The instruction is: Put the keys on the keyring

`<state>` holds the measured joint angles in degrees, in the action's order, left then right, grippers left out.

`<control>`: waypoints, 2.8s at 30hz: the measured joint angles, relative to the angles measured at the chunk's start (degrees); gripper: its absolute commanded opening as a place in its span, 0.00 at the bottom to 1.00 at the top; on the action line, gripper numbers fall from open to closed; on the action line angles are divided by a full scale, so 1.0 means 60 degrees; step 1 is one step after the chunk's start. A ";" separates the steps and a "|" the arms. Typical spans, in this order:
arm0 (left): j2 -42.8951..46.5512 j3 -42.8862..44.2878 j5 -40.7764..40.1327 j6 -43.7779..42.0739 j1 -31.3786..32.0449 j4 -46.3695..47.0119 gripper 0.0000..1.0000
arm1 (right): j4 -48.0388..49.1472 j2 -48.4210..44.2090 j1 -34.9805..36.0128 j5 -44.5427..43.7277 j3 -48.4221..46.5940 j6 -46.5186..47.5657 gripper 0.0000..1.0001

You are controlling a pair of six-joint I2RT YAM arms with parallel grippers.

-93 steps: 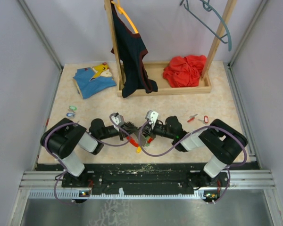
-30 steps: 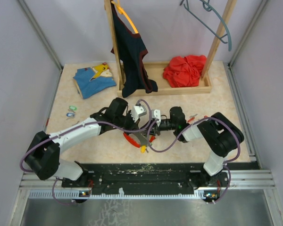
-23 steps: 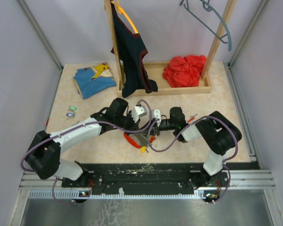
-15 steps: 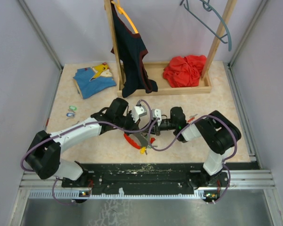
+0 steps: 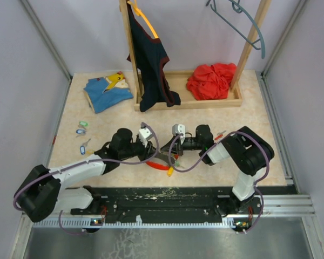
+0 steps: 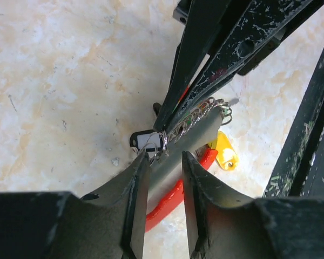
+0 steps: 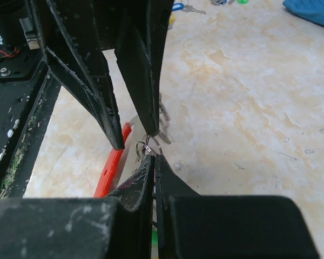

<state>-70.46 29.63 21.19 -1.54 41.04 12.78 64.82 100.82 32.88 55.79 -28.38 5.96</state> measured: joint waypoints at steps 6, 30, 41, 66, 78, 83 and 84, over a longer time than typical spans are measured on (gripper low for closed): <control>0.0816 -0.1778 -0.0291 0.1027 -0.0055 0.2444 0.39 | 0.0510 0.0142 -0.0004 -0.0197 0.0127 -0.0364 0.00; 0.0423 -0.3515 -0.0739 0.2098 -0.0062 0.6612 0.38 | 0.1512 0.0087 0.0404 -0.2193 0.0856 -0.1268 0.00; -0.1235 -0.3912 -0.0091 0.0627 -0.0062 0.9242 0.39 | 0.2820 0.0073 0.1071 -0.3971 0.1741 -0.1606 0.00; -0.4346 -0.4058 0.0361 -0.0474 -0.0062 1.2375 0.42 | 0.4058 0.0477 0.1253 -0.4608 0.1854 -0.1785 0.00; -0.4302 -0.4062 0.0149 -0.0470 -0.0062 1.2378 0.41 | 0.4065 0.0495 0.1311 -0.4601 0.1854 -0.1785 0.00; -0.4040 -0.4062 0.0149 -0.0477 -0.0066 1.2378 0.41 | 0.4065 0.0550 0.1315 -0.4535 0.1854 -0.1789 0.00; -0.4014 -0.4062 0.0149 -0.0477 -0.0073 1.2382 0.41 | 0.4065 0.0583 0.1315 -0.4528 0.1854 -0.1785 0.00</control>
<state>-94.54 5.26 22.09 -4.40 40.60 87.07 89.21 104.31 40.77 28.62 -17.26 -4.75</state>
